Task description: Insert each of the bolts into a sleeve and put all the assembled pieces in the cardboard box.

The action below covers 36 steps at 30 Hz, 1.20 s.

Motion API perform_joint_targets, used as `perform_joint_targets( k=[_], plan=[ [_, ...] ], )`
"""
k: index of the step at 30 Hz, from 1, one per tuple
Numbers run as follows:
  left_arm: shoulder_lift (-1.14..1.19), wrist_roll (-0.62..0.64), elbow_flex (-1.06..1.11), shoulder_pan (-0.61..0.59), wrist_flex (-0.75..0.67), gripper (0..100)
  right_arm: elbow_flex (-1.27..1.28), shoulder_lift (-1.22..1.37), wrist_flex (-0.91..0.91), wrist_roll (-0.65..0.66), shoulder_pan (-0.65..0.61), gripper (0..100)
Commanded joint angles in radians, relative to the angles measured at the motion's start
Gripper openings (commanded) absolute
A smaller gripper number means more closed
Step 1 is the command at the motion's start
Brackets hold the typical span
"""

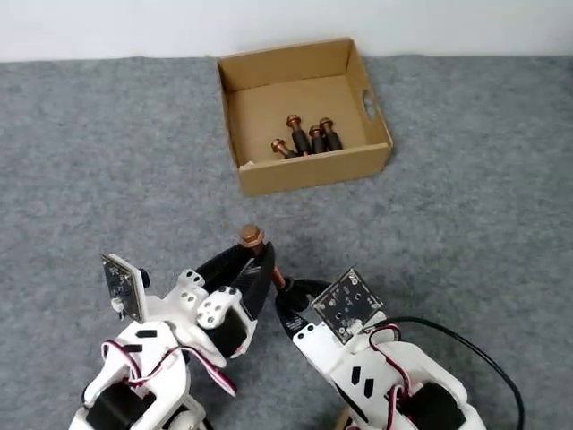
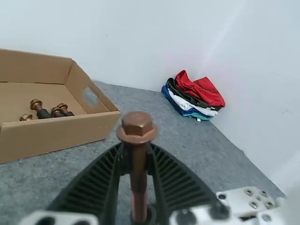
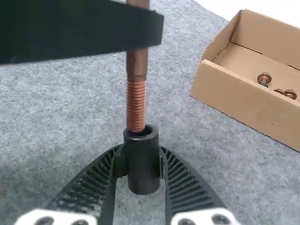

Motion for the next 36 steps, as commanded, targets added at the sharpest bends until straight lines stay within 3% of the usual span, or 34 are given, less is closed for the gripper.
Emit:
perform_joint_targets(
  k=[1, 11, 14, 22, 30, 36],
  plan=[
    [-0.005, 0.006, -0.002, 0.066, 0.055, 0, -0.018, -0.004, -0.045, 0.009, -0.005, 0.8],
    [-0.005, -0.026, -0.002, 0.097, 0.112, 1, -0.017, -0.004, -0.045, 0.009, -0.005, 0.8],
    [-0.005, -0.109, -0.001, 0.1, 0.152, 1, -0.015, -0.004, -0.045, 0.009, -0.005, 0.8],
    [-0.005, -0.242, -0.002, 0.094, 0.233, 22, -0.015, -0.004, -0.045, 0.009, -0.005, 0.8],
    [-0.003, -0.264, -0.059, 0.091, 0.249, 23, 0.008, -0.004, -0.045, 0.005, -0.005, 0.8],
    [-0.003, -0.287, -0.157, -0.058, 0.305, 23, 0.017, -0.005, -0.045, 0.003, -0.002, 0.8]
  ],
)
